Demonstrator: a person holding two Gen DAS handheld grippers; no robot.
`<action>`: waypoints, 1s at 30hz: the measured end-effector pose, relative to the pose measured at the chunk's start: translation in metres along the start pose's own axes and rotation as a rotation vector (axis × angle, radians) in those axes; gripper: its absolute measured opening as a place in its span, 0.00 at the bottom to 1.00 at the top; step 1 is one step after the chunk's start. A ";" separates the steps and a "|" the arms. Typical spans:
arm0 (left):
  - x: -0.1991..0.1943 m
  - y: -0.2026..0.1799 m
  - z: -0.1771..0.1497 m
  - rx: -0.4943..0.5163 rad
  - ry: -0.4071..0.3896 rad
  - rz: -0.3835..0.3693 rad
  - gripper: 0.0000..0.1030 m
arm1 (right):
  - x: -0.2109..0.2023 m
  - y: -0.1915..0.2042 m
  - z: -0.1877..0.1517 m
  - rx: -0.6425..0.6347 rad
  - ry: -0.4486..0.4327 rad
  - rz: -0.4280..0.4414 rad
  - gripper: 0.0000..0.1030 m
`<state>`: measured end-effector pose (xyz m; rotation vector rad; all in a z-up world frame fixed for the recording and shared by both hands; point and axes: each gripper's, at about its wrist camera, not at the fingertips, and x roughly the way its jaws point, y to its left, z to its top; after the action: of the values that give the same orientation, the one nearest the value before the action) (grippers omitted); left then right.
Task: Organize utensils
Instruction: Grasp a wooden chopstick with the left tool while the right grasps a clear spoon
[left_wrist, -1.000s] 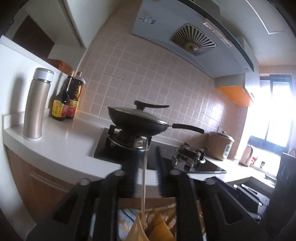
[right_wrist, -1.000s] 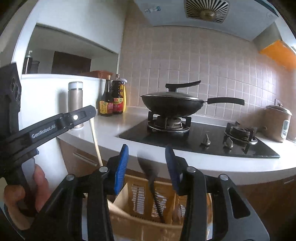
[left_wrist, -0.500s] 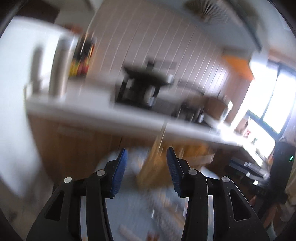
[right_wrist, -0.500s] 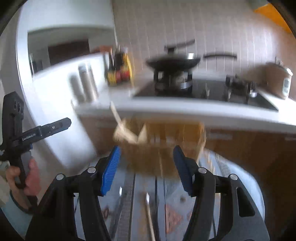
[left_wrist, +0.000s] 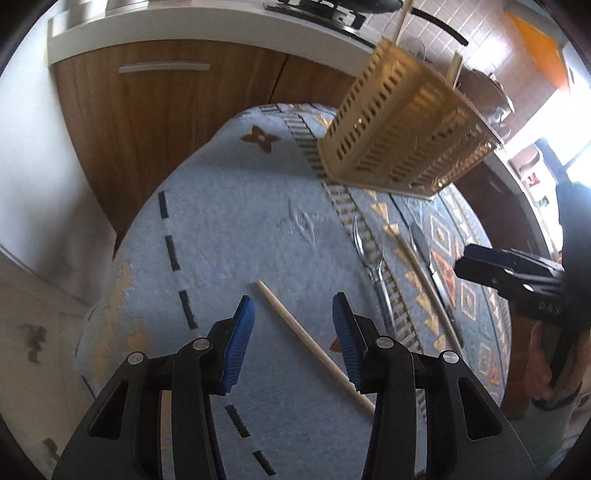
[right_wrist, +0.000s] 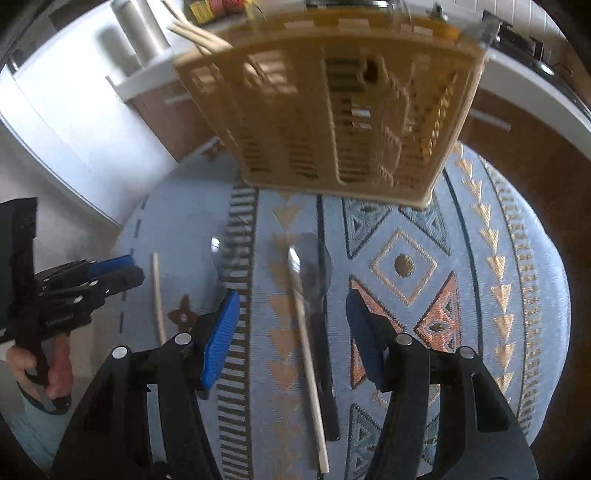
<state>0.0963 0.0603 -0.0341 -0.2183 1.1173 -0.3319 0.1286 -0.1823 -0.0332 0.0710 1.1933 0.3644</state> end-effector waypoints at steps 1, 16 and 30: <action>0.004 0.000 0.000 0.000 0.006 0.007 0.40 | 0.005 -0.002 0.000 0.004 0.011 0.001 0.55; 0.021 -0.030 -0.007 0.081 -0.036 0.117 0.42 | 0.044 -0.010 0.017 0.025 0.060 -0.021 0.55; 0.031 -0.064 -0.020 0.326 -0.097 0.302 0.11 | 0.038 -0.017 0.013 0.024 0.041 -0.039 0.28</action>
<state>0.0806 -0.0107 -0.0470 0.2200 0.9679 -0.2267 0.1568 -0.1844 -0.0669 0.0619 1.2379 0.3187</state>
